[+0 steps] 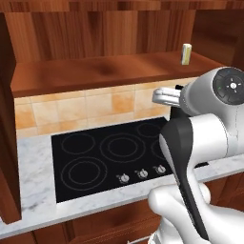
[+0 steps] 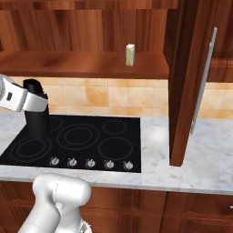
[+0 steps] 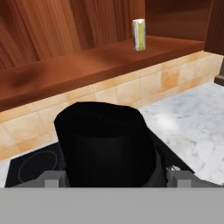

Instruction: Pick the water bottle, boxed drink from the counter and place them in the open cabinet.

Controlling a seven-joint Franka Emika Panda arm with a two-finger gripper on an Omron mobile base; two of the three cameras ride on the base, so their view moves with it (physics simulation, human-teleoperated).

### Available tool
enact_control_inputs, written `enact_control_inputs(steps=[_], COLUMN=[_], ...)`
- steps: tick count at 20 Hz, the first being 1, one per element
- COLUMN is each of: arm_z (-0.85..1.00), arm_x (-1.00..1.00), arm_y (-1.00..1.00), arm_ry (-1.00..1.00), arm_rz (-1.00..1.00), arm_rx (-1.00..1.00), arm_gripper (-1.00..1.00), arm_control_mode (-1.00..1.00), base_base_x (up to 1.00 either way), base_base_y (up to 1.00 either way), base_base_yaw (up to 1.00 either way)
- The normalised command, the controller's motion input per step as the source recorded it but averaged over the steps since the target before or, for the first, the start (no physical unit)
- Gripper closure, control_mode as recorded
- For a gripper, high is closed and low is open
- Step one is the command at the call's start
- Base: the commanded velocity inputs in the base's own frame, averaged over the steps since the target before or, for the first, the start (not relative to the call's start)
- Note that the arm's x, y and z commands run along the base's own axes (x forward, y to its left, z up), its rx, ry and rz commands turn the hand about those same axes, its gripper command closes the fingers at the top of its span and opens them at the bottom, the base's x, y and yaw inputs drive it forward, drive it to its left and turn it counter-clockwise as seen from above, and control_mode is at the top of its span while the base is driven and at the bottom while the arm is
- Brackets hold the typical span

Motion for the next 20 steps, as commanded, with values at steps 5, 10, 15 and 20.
enact_control_inputs(steps=[5,10,15,20], arm_z=[0.0,0.0,0.0,-0.01], arm_x=[0.0,0.0,0.0,0.0], arm_y=[0.0,0.0,0.0,0.0], arm_ry=[0.0,0.0,0.0,0.0], arm_rz=[0.0,0.0,0.0,0.03], arm_rx=[0.0,0.0,0.0,0.0], arm_gripper=[1.0,1.0,1.0,1.0], arm_control_mode=[1.0,1.0,-1.0,-1.0], base_base_x=[0.0,0.0,0.0,0.0], base_base_y=[0.0,0.0,0.0,0.0], base_base_yaw=[0.0,0.0,0.0,0.0])
